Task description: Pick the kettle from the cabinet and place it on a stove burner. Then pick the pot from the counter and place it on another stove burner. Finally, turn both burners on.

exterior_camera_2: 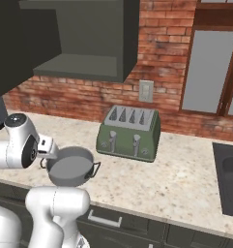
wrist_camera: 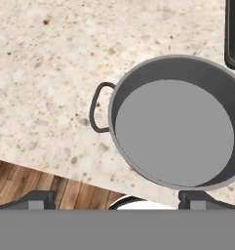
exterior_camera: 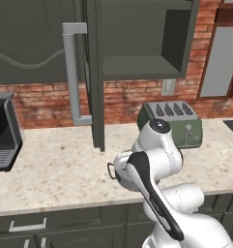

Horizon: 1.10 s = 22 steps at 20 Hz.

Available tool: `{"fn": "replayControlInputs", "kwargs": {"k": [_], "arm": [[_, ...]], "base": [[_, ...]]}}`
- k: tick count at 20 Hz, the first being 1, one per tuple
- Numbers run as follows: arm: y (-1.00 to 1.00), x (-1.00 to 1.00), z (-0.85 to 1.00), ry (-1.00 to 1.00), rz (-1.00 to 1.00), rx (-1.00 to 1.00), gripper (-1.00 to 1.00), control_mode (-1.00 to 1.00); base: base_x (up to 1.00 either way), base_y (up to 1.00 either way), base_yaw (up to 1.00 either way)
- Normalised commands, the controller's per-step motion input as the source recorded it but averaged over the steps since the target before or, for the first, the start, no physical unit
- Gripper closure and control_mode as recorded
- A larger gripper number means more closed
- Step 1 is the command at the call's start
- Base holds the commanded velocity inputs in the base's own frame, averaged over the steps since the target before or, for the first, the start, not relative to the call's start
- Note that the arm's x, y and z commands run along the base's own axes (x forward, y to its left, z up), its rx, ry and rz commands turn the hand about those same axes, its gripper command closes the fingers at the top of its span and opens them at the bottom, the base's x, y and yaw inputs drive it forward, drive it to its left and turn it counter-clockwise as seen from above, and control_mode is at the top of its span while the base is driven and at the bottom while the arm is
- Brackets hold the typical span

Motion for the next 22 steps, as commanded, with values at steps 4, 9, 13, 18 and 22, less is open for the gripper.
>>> {"fn": "replayControlInputs", "kwargs": {"k": [4, 9, 13, 18, 22], "arm": [[0.10, -0.05, -0.20, 0.02, 0.04, 0.00, -1.00, -1.00], [0.01, 0.06, -0.21, 0.01, 0.02, 0.00, -1.00, -1.00], [0.00, 0.15, -0.22, 0.02, 0.00, 0.00, -1.00, -1.00], [0.00, 0.09, -0.21, 0.01, 0.01, 0.00, -1.00, -1.00], [0.00, 0.01, -0.22, 0.00, 0.02, 0.00, -1.00, -1.00]], "base": [[0.00, 0.00, 0.00], [0.00, 0.00, 0.00], [0.00, 0.00, 0.00], [0.00, 0.00, 0.00], [0.00, 0.00, 0.00]]}}
